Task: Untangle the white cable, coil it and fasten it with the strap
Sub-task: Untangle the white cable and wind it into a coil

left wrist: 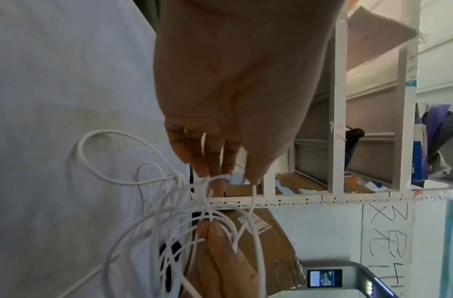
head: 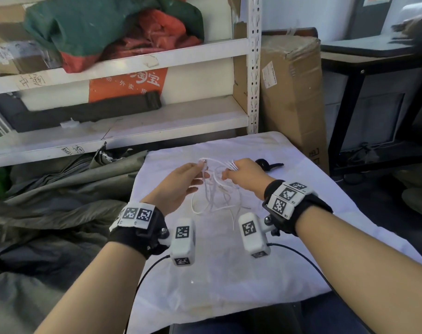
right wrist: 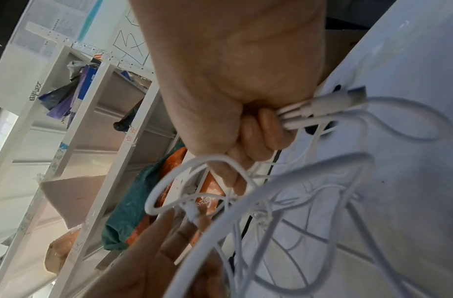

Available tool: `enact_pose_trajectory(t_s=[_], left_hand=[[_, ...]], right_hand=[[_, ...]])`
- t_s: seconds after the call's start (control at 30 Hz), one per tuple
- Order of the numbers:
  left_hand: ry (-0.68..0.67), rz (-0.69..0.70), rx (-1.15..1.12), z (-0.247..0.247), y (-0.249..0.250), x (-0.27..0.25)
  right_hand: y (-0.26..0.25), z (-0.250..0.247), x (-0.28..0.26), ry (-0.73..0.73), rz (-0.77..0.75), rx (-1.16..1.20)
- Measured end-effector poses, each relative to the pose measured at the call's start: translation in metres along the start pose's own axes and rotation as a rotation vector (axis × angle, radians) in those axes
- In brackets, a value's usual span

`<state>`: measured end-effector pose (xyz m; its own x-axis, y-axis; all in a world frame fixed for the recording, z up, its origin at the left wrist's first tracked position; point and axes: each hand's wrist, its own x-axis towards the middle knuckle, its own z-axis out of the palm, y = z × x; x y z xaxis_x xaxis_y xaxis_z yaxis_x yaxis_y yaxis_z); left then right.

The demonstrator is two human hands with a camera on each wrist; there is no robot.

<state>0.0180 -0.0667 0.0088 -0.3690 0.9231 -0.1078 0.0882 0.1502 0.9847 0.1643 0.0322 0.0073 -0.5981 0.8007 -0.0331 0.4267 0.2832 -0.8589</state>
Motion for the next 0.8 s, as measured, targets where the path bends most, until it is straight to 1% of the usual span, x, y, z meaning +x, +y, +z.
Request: enact_pose_trajectory(t_s=[0.07,0.2,0.33,0.4,0.5,0.57,0.6,0.73,0.8], left_hand=[[-0.013,-0.006,0.011,-0.005,-0.002,0.000],[0.042,-0.022,0.116,-0.008,0.000,0.002],[0.108,-0.008,-0.084,-0.011,-0.004,0.002],[0.129,-0.020,-0.084,-0.012,-0.005,0.001],[0.064,-0.071,0.038,-0.006,-0.008,0.001],[0.020,-0.068,0.141,0.001,-0.009,0.001],[0.016,-0.061,0.158,0.004,-0.009,0.001],[-0.008,-0.078,0.110,0.006,-0.010,0.001],[-0.009,-0.095,0.089,0.001,-0.012,-0.001]], right_hand=[[0.000,0.001,-0.003,-0.022,0.024,0.032],[0.001,0.004,-0.005,-0.069,0.065,0.073],[0.004,0.000,-0.004,-0.030,0.098,0.137],[0.006,-0.002,-0.003,-0.022,0.099,0.154],[0.007,0.002,-0.003,-0.025,0.097,0.197],[0.007,0.006,-0.003,-0.018,0.094,0.219],[0.006,0.007,-0.003,-0.014,0.090,0.226],[0.008,0.006,-0.002,0.006,0.104,0.236],[0.011,0.003,-0.002,0.053,0.109,0.248]])
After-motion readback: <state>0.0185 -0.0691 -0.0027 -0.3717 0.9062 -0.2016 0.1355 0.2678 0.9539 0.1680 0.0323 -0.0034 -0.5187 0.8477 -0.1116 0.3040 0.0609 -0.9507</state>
